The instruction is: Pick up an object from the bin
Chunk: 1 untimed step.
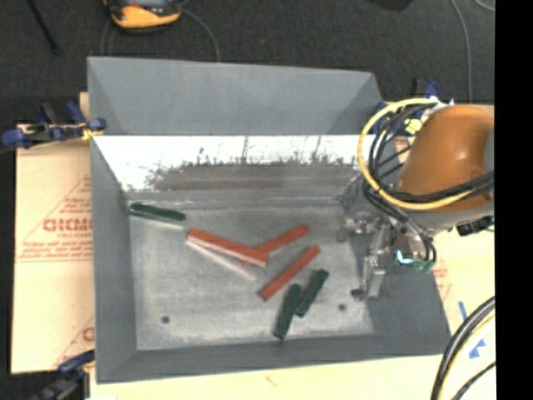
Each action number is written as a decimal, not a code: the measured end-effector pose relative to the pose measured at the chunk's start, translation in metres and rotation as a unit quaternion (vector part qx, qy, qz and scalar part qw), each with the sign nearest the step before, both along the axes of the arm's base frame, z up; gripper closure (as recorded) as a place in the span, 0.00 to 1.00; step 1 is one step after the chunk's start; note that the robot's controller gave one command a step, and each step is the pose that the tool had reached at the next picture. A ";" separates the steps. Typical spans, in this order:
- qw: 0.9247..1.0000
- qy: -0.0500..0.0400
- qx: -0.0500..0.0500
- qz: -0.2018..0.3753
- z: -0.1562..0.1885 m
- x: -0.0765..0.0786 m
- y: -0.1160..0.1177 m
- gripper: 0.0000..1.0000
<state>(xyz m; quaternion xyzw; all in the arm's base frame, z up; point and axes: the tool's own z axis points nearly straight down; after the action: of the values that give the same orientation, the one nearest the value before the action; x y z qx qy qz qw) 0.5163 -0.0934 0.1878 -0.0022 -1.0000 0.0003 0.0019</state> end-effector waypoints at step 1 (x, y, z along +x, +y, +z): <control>1.000 -0.004 -0.001 0.001 0.004 0.002 0.000 0.00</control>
Offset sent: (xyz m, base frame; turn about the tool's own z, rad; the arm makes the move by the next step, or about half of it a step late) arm 0.0415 0.0340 -0.1164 -0.3324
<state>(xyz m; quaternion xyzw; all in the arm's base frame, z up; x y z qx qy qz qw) 0.5180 -0.0931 0.1919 -0.0008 -1.0000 0.0008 -0.0019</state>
